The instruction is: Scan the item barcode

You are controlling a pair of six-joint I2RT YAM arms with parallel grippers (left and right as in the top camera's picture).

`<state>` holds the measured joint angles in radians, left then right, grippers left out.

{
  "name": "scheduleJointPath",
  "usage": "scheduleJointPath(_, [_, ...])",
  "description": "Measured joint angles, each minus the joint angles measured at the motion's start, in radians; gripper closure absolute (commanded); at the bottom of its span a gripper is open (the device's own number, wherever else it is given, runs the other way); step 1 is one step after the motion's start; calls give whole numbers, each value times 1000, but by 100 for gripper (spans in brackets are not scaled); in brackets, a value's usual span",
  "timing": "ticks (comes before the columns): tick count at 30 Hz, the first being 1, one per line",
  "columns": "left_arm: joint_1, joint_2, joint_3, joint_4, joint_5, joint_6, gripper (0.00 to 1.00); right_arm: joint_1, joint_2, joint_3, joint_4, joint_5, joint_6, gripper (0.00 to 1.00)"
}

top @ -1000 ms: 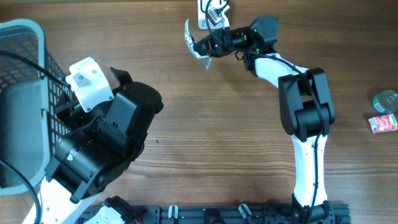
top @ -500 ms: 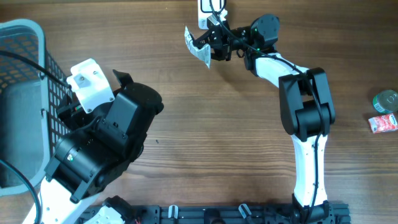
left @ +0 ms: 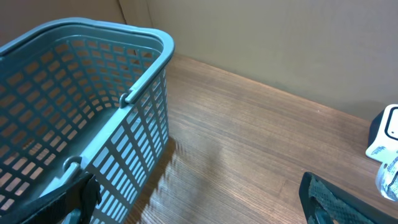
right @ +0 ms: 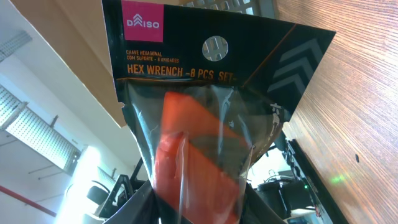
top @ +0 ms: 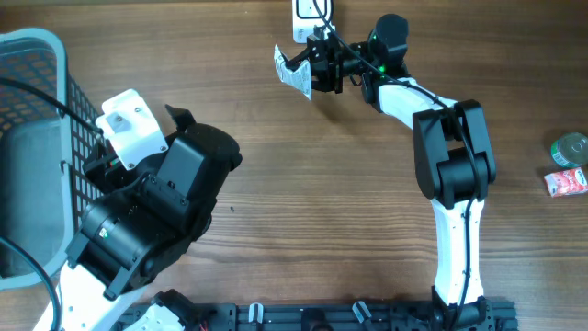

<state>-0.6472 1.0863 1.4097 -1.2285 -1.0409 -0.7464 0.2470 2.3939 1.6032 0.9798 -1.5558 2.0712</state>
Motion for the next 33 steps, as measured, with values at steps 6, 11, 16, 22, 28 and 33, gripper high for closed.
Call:
scheduleJointPath(6, [0, 0, 0, 0, 12, -1, 0, 0, -3, 0, -4, 0, 0, 78])
scheduleJointPath(11, [0, 0, 0, 0, 19, -1, 0, -18, -78, 0, -14, -1, 0, 78])
scheduleJointPath(16, [0, 0, 0, 0, 19, -1, 0, -83, -263, 0, 11, -3, 0, 78])
scheduleJointPath(22, [0, 0, 0, 0, 23, -4, 0, -181, -449, 0, 104, -3, 0, 78])
scheduleJointPath(28, [0, 0, 0, -1, 23, -8, 0, -232, -534, 0, 368, -3, 4, 80])
scheduleJointPath(33, [0, 0, 0, -3, 26, -8, 0, -233, -555, 0, 549, -3, 4, 84])
